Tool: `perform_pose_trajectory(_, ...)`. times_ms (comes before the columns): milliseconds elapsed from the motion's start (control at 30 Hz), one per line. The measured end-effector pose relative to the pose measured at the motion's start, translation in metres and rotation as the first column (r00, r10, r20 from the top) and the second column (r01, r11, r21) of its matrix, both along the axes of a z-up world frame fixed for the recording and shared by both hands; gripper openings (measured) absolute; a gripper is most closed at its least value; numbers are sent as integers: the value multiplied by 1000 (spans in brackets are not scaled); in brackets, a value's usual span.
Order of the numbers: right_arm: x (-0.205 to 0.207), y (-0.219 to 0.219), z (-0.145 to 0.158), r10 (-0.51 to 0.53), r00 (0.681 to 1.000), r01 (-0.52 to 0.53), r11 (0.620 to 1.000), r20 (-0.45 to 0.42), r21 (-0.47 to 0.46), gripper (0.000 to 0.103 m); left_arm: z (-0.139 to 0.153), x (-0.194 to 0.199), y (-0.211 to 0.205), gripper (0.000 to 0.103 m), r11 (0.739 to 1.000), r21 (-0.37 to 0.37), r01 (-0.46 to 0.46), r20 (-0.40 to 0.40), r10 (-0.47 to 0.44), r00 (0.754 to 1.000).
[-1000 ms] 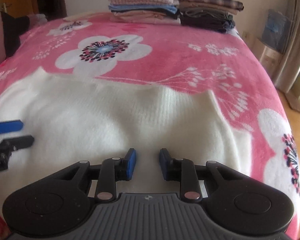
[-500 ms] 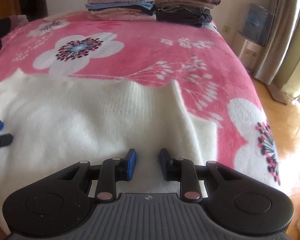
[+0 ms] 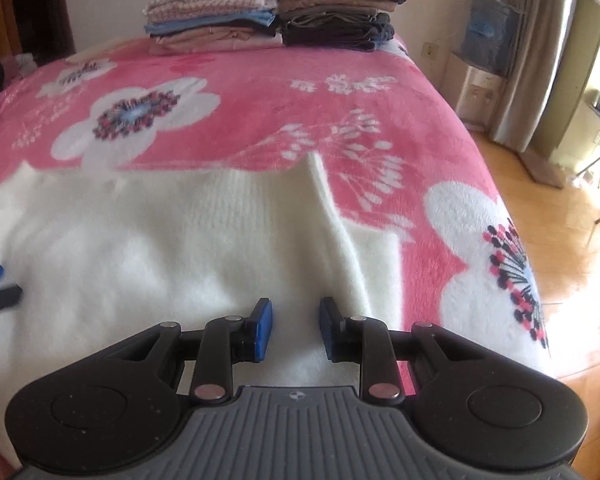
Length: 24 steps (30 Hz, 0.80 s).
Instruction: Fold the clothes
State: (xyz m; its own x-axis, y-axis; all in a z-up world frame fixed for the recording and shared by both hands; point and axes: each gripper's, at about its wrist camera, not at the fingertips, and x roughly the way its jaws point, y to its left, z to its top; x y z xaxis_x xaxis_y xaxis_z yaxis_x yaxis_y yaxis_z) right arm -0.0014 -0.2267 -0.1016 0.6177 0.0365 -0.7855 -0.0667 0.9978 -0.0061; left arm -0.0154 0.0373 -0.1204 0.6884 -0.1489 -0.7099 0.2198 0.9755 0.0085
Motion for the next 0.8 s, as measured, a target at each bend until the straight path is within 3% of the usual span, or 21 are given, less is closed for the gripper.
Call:
perform_pose_trajectory(67,-7,-3,12,-8,1000,7,998,15,63,28,0,0,0,41,1000,0,0,-1,0,1000)
perform_pose_trajectory(200,-26,-1,33,25,998,-32,994,63,102,28,0,0,0,41,1000,1,2,1,-2,1000)
perform_pose_trajectory(367,-34,-1,-9,60,998,-59,996,-5,67,27,3,0,5,42,999,-48,-19,-7,19,1000)
perform_pose_trajectory(467,-34,4,-8,59,998,-59,997,-2,43,28,12,-3,13,42,994,-109,-30,-14,28,1000)
perform_pose_trajectory(567,-31,6,-7,55,998,-55,998,-10,35,28,25,-10,14,42,994,-104,-19,39,23,999)
perform_pose_trajectory(700,-31,2,-8,51,999,-50,997,-10,58,28,24,-6,23,44,994,-77,-75,50,79,996)
perform_pose_trajectory(800,-33,1,-10,48,999,-48,997,-8,62,28,12,2,37,44,987,-104,-122,-1,123,992)
